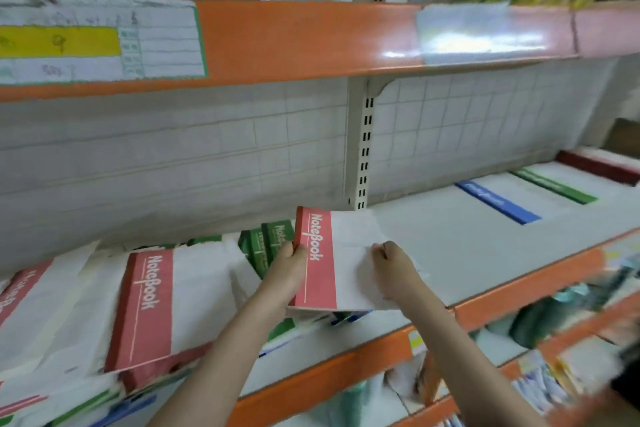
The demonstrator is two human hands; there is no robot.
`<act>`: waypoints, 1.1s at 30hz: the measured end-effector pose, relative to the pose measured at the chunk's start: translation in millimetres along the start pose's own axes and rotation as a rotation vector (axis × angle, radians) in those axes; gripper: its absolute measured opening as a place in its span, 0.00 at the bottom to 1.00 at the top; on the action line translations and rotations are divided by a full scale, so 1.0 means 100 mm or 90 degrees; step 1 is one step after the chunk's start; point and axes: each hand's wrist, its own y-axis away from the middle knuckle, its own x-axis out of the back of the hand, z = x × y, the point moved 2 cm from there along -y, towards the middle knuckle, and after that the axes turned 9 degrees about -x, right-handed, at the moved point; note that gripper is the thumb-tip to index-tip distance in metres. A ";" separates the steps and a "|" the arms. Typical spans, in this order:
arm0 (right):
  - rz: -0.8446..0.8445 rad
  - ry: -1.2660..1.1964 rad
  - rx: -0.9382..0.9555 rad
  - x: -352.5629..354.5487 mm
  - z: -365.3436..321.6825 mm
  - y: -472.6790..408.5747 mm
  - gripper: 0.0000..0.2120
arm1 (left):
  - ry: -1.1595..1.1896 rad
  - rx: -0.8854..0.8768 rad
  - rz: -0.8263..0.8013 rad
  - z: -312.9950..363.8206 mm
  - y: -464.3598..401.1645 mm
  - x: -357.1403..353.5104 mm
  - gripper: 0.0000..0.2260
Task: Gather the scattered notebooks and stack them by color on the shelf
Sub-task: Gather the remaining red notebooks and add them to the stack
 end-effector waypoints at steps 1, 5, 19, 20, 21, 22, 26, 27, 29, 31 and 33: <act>0.023 0.004 -0.013 0.14 0.09 -0.02 0.17 | 0.003 -0.006 -0.024 0.03 -0.03 -0.16 0.13; 0.110 -0.015 -0.079 0.72 0.47 -0.04 0.17 | 0.033 -0.018 -0.132 0.17 -0.12 -0.86 0.14; 0.312 -0.028 -0.191 2.39 1.91 -0.01 0.14 | 0.045 -0.039 -0.331 0.47 0.06 -3.11 0.12; 0.314 -0.028 -0.195 2.49 1.99 -0.01 0.14 | 0.047 -0.045 -0.334 0.48 0.08 -3.24 0.11; 0.318 -0.028 -0.197 2.58 2.08 0.00 0.15 | 0.045 -0.051 -0.337 0.49 0.10 -3.37 0.10; 0.322 -0.029 -0.198 2.66 2.16 0.00 0.15 | 0.042 -0.056 -0.339 0.50 0.12 -3.49 0.09; 0.327 -0.057 -0.205 2.94 2.45 0.04 0.12 | 0.047 -0.077 -0.356 0.51 0.23 -3.89 0.08; 0.332 -0.064 -0.204 3.00 2.51 0.04 0.12 | 0.048 -0.081 -0.366 0.52 0.26 -3.99 0.09; 0.345 -0.079 -0.207 3.14 2.63 0.02 0.12 | 0.057 -0.074 -0.386 0.54 0.28 -4.17 0.14; 0.350 -0.080 -0.216 3.28 2.73 -0.01 0.11 | 0.042 -0.066 -0.403 0.58 0.29 -4.35 0.16; 0.360 -0.075 -0.216 3.44 2.81 -0.06 0.14 | 0.032 -0.064 -0.418 0.63 0.27 -4.53 0.16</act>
